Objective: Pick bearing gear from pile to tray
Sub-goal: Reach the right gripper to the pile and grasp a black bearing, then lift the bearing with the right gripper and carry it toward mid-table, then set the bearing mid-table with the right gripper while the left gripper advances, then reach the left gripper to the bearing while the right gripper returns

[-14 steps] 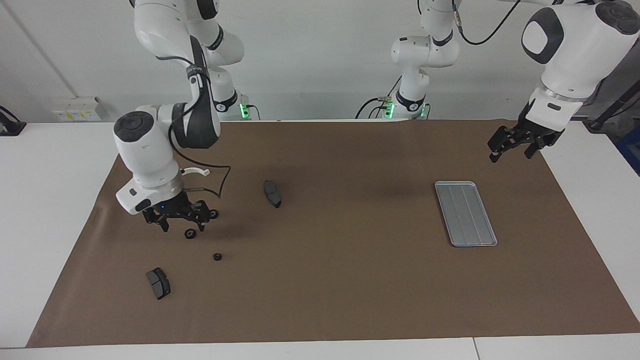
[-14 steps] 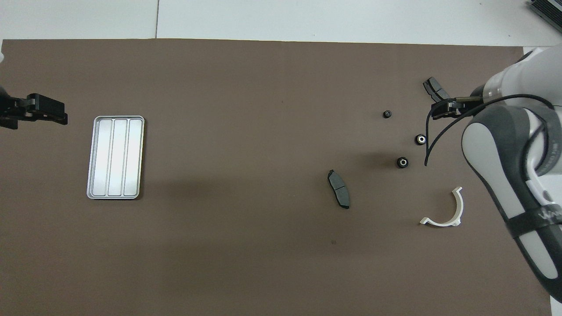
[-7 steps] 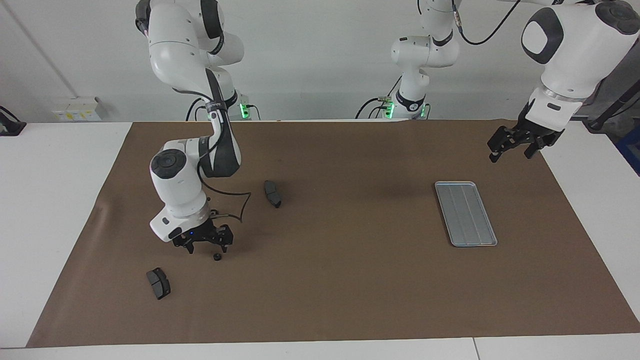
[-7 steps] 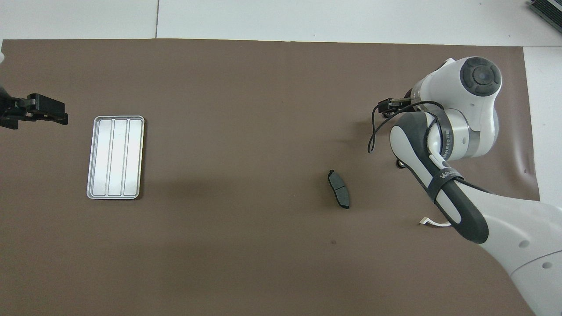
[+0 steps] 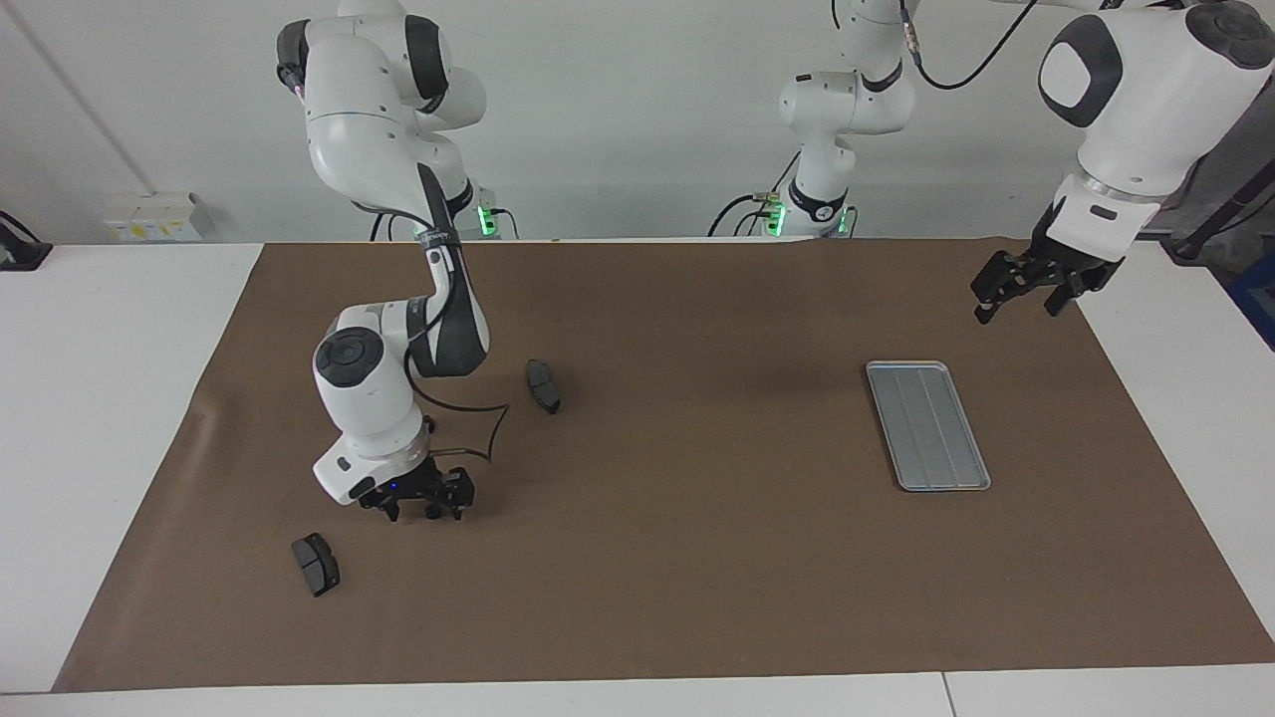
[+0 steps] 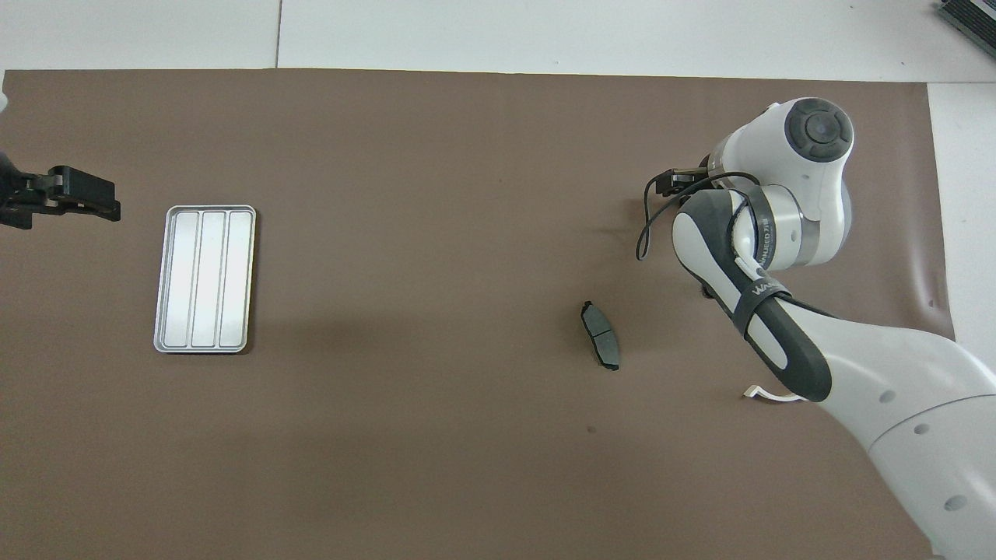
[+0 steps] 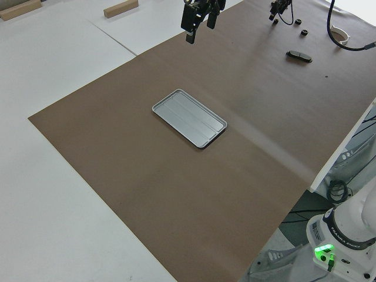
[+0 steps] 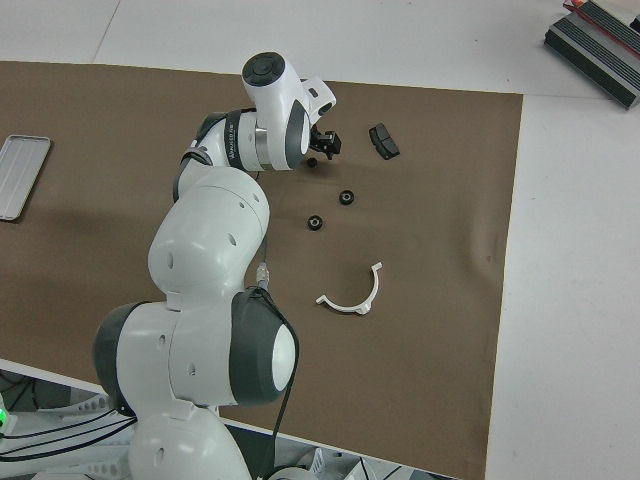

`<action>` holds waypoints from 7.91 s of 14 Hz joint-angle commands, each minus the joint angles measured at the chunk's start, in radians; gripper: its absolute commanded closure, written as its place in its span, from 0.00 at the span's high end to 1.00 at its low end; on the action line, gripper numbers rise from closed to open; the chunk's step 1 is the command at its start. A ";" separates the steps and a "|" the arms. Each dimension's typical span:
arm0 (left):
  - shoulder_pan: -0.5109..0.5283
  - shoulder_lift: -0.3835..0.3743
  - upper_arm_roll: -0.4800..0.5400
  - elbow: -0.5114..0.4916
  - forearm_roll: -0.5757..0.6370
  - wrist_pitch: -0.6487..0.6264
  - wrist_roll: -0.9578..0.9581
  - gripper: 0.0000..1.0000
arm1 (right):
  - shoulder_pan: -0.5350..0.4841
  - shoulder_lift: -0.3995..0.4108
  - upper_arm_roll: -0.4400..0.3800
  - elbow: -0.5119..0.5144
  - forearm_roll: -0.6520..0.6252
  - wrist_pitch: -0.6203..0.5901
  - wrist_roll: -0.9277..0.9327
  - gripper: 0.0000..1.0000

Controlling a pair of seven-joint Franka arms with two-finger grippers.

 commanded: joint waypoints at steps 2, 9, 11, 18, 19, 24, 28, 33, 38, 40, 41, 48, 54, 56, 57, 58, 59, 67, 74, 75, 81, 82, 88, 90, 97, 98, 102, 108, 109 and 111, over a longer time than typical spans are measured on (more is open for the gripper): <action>0.004 -0.015 0.000 -0.006 -0.003 -0.010 -0.001 1.00 | 0.006 0.010 0.005 0.001 0.017 -0.021 0.016 0.76; 0.004 -0.015 0.000 -0.006 -0.003 -0.010 -0.001 1.00 | -0.006 -0.006 0.005 -0.005 0.000 -0.063 0.005 0.74; 0.004 -0.015 0.000 -0.006 -0.003 -0.010 -0.001 1.00 | -0.009 -0.009 0.005 -0.014 0.002 -0.058 0.002 0.73; 0.004 -0.015 0.000 -0.006 -0.003 -0.010 -0.001 1.00 | -0.015 -0.010 0.005 -0.019 0.006 -0.044 0.002 0.66; 0.004 -0.015 0.000 -0.006 -0.003 -0.010 -0.001 1.00 | -0.015 -0.010 0.005 -0.019 0.006 -0.044 0.002 0.62; 0.004 -0.015 0.000 -0.006 -0.003 -0.010 -0.001 1.00 | -0.015 -0.010 0.005 -0.021 0.006 -0.044 0.001 0.51; 0.004 -0.015 0.000 -0.006 -0.003 -0.010 -0.001 1.00 | -0.015 -0.010 0.005 -0.021 0.006 -0.044 0.002 0.24; 0.004 -0.015 0.000 -0.006 -0.003 -0.010 -0.001 1.00 | -0.015 -0.010 0.005 -0.013 0.005 -0.054 0.002 0.00; 0.004 -0.016 0.000 -0.006 -0.003 -0.010 -0.001 1.00 | 0.005 -0.136 0.005 -0.008 0.008 -0.163 0.016 0.00; 0.004 -0.015 0.000 -0.006 -0.003 -0.010 -0.001 1.00 | 0.030 -0.188 0.005 -0.007 0.017 -0.215 0.042 0.00; 0.004 -0.015 0.000 -0.006 -0.003 -0.010 -0.001 1.00 | 0.047 -0.199 0.005 -0.004 0.017 -0.226 0.082 0.00; 0.004 -0.015 0.000 -0.006 -0.003 -0.010 -0.001 1.00 | 0.198 -0.179 0.100 0.030 0.032 -0.113 0.526 0.00; 0.004 -0.015 0.000 -0.006 -0.003 -0.010 -0.001 1.00 | 0.412 -0.021 0.098 0.033 0.042 0.138 0.850 0.00; 0.004 -0.015 0.000 -0.006 -0.003 -0.010 -0.001 1.00 | 0.436 0.003 0.098 0.032 0.034 0.176 0.901 0.00; 0.004 -0.015 0.000 -0.006 -0.003 -0.010 -0.001 1.00 | 0.454 0.008 0.097 0.030 0.034 0.183 0.912 0.00; 0.004 -0.015 0.000 -0.006 -0.003 -0.010 -0.001 1.00 | 0.465 0.008 0.098 0.022 0.032 0.186 0.915 0.00; 0.004 -0.015 0.000 -0.006 -0.003 -0.010 -0.001 1.00 | 0.468 0.007 0.097 0.016 0.031 0.180 0.915 0.00; -0.007 -0.018 0.000 -0.006 -0.002 -0.018 -0.002 1.00 | 0.483 -0.023 0.098 -0.044 -0.129 0.061 0.913 0.03; 0.006 -0.069 -0.008 -0.102 -0.005 0.002 0.007 1.00 | 0.392 -0.168 0.092 -0.059 -0.132 -0.042 0.894 1.00; 0.006 -0.067 -0.008 -0.101 -0.008 0.005 0.007 1.00 | 0.355 -0.209 0.092 -0.080 -0.132 -0.057 0.865 1.00; -0.057 -0.067 -0.012 -0.117 -0.009 0.069 -0.070 1.00 | 0.123 -0.320 0.094 -0.171 -0.129 -0.148 0.376 1.00; -0.078 -0.067 -0.012 -0.127 -0.009 0.086 -0.114 1.00 | 0.085 -0.331 0.095 -0.198 -0.121 -0.146 0.275 1.00; -0.266 0.037 -0.012 -0.121 -0.011 0.217 -0.362 1.00 | -0.081 -0.395 0.097 -0.457 -0.041 0.036 -0.177 1.00; -0.312 0.089 -0.012 -0.115 -0.011 0.261 -0.413 1.00 | -0.112 -0.395 0.097 -0.497 0.007 0.062 -0.276 1.00; -0.462 0.256 -0.014 -0.128 -0.062 0.440 -0.429 1.00 | -0.133 -0.411 0.095 -0.634 0.100 0.168 -0.423 1.00; -0.474 0.278 -0.014 -0.128 -0.065 0.453 -0.435 1.00 | -0.133 -0.418 0.094 -0.649 0.100 0.157 -0.427 1.00; -0.520 0.322 -0.014 -0.209 -0.105 0.621 -0.443 1.00 | -0.156 -0.429 0.094 -0.654 0.100 0.111 -0.453 1.00; -0.537 0.367 -0.014 -0.222 -0.103 0.665 -0.429 0.98 | -0.149 -0.426 0.094 -0.653 0.100 0.137 -0.421 0.89; -0.545 0.366 -0.015 -0.239 -0.103 0.668 -0.427 0.97 | -0.146 -0.426 0.094 -0.654 0.100 0.149 -0.421 0.84; -0.559 0.358 -0.015 -0.277 -0.105 0.694 -0.427 0.91 | -0.144 -0.420 0.094 -0.654 0.100 0.153 -0.421 0.77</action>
